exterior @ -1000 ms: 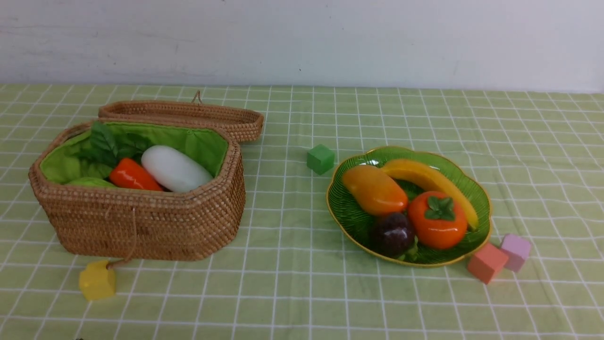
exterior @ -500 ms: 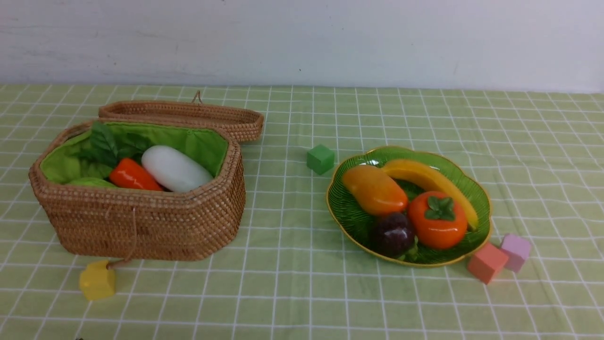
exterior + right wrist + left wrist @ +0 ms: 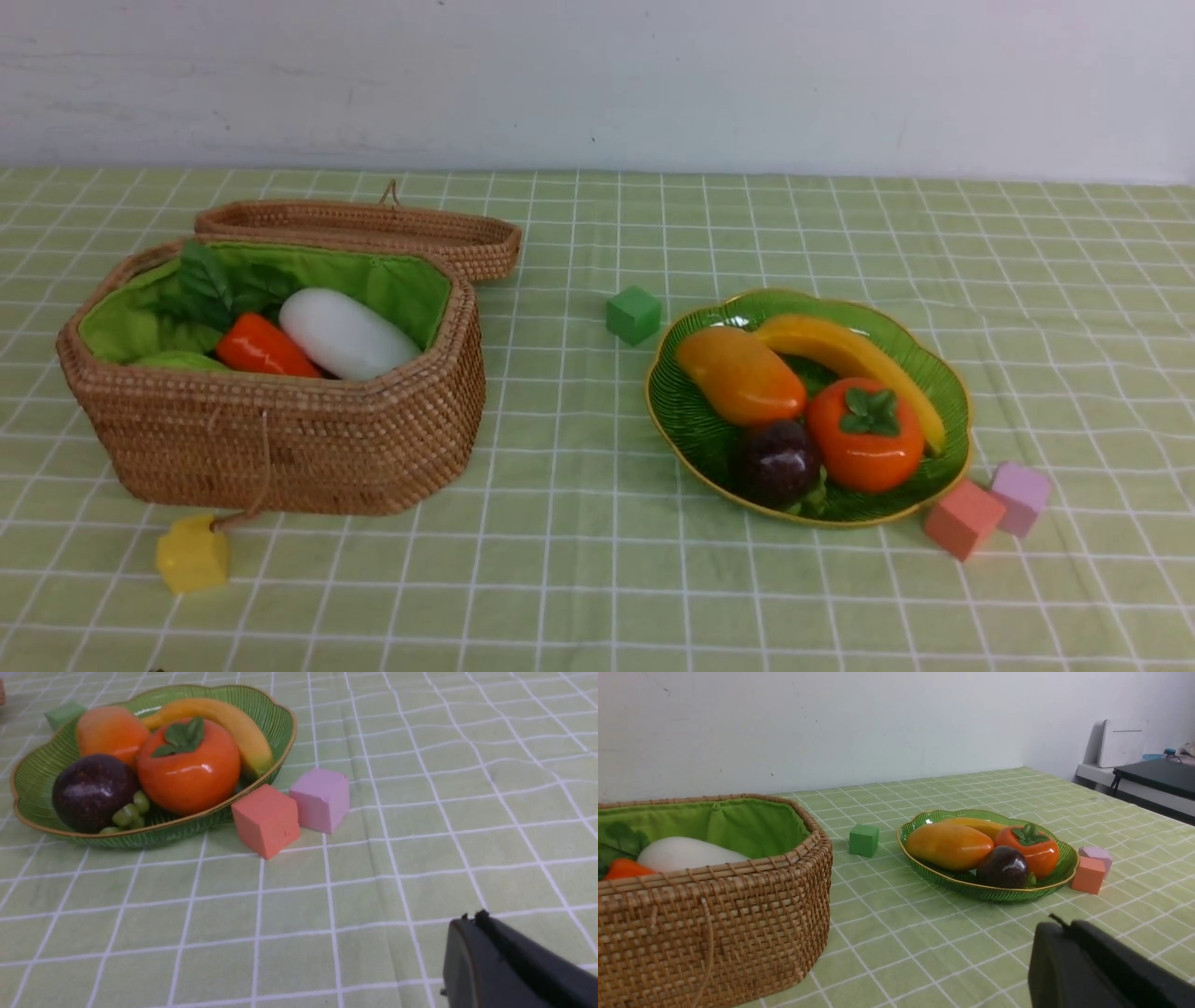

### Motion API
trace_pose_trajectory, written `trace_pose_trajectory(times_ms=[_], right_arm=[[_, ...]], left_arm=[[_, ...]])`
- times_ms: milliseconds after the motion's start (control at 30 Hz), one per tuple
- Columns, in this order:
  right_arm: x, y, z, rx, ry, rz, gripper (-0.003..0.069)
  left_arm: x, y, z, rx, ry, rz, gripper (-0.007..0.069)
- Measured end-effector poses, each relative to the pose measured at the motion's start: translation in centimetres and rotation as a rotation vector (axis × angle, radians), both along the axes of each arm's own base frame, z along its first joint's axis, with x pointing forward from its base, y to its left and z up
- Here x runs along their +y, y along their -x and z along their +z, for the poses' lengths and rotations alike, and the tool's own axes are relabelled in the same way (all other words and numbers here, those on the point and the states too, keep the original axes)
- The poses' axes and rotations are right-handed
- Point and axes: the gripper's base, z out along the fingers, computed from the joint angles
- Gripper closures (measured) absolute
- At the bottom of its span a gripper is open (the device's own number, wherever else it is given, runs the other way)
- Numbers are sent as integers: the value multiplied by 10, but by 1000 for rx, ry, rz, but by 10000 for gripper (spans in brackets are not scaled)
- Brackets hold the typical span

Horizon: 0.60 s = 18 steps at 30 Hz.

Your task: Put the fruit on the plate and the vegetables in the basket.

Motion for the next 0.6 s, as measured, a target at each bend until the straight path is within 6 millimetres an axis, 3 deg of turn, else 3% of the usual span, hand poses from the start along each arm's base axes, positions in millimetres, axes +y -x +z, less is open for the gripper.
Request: trace_pose_trajectory(times_ms=[600], right_arm=[[0,0,0,0,-1,0,669]], left_arm=[[0,0,0,1,2,0,620]])
